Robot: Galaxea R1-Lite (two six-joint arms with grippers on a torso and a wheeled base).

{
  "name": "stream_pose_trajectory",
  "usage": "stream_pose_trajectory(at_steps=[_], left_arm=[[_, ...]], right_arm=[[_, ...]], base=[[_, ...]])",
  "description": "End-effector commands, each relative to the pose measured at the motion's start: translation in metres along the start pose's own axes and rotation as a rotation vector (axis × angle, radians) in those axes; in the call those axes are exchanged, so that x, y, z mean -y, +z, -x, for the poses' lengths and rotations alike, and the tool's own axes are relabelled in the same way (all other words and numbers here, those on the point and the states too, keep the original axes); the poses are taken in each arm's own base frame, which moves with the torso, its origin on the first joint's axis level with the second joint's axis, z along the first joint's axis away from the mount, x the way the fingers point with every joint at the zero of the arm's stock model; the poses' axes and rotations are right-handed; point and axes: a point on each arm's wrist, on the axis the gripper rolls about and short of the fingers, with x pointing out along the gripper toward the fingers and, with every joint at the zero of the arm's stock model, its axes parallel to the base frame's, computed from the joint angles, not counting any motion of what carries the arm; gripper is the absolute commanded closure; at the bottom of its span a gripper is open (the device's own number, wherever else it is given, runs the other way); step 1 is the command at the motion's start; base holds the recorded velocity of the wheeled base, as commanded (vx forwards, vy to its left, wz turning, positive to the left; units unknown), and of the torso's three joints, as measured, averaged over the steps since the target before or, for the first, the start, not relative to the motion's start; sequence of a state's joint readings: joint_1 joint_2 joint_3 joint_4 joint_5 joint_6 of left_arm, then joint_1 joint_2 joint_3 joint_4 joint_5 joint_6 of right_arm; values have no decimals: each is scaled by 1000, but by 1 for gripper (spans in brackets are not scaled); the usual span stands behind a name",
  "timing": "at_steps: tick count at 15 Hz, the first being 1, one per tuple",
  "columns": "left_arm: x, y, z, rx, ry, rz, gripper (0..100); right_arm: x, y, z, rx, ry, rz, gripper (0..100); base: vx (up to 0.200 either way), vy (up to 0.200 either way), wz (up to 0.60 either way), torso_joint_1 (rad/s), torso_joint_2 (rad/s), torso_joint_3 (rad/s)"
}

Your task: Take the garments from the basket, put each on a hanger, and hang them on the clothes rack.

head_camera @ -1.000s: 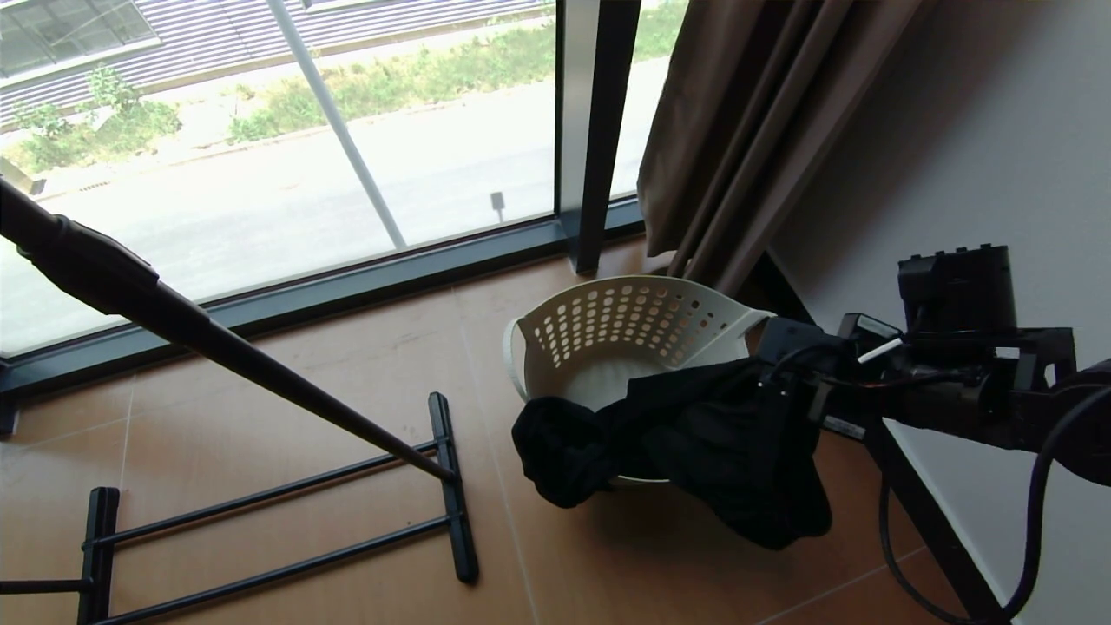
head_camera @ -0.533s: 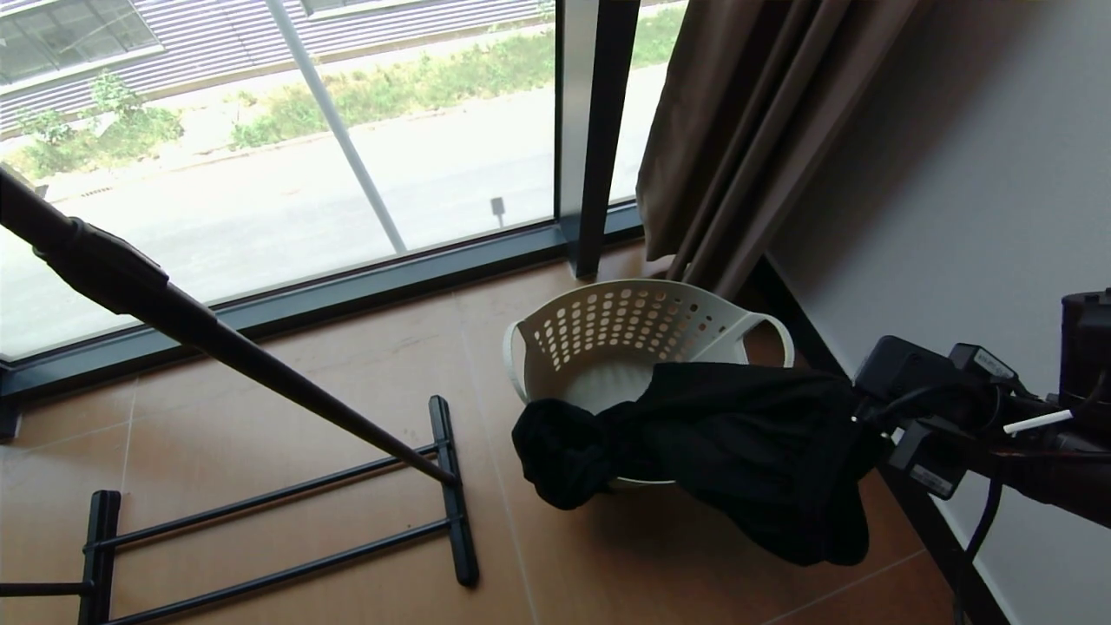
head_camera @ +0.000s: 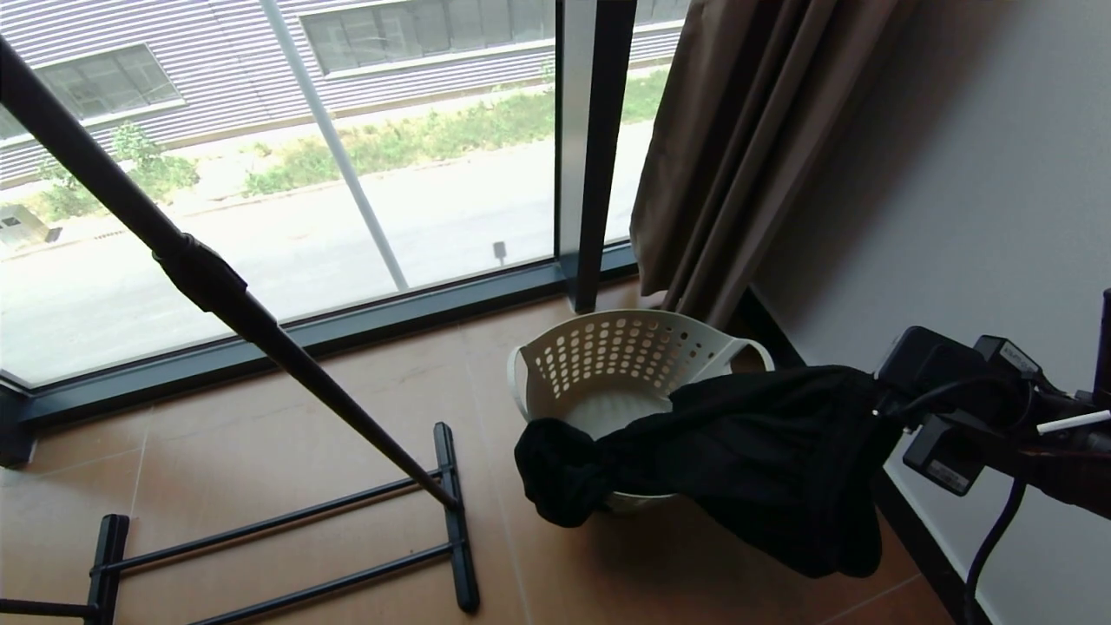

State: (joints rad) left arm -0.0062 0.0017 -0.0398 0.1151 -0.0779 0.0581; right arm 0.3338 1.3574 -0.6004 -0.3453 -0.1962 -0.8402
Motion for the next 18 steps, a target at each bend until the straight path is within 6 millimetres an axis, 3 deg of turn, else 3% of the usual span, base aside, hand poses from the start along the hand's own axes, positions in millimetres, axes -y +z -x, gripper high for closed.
stream_pose_trajectory(at_steps=[1, 8, 18], left_arm=[[0, 0, 0, -1, 0, -2, 0], [0, 0, 0, -1, 1, -2, 0], [0, 0, 0, -3, 1, -3, 0]], right_arm=[[0, 1, -1, 1, 0, 2, 100], [0, 1, -1, 1, 0, 4, 100], [-1, -1, 0, -4, 5, 10, 100]], base=[[0, 0, 0, -2, 2, 207], [0, 0, 0, 3, -5, 196], [0, 0, 0, 99, -423, -126]])
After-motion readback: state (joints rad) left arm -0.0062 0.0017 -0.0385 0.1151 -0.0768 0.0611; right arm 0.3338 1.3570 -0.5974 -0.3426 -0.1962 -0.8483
